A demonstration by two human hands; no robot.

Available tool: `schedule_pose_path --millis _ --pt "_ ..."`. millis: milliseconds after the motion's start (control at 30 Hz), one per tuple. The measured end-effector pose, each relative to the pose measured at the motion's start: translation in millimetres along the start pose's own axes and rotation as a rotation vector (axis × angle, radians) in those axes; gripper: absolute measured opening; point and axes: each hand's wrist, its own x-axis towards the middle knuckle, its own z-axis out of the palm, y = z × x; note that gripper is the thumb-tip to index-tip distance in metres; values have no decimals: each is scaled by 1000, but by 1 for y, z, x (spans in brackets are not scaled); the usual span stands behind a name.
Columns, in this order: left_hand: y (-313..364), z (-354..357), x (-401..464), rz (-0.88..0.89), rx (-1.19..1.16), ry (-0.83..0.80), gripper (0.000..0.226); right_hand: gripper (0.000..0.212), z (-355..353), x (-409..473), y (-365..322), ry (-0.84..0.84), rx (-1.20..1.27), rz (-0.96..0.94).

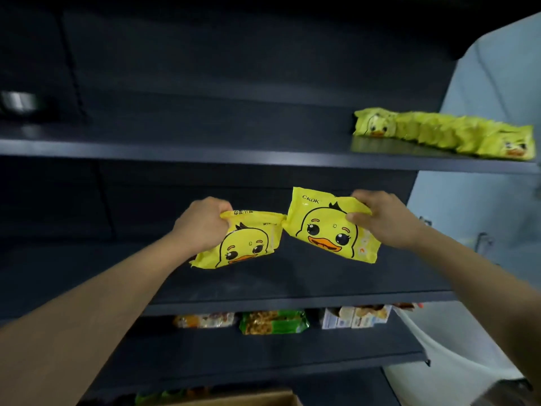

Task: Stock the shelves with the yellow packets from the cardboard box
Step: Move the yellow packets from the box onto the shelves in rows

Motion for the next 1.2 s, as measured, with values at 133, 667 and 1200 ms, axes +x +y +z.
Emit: schedule_pose_path --millis 133,667,1200 --pt "33 -25 23 88 -3 47 29 7 -42 9 -3 87 -17 -10" --pt "165 -49 152 191 -147 189 17 7 -175 119 91 345 51 101" --pt "243 18 338 54 -127 244 23 47 -181 378 232 29 -352 141"
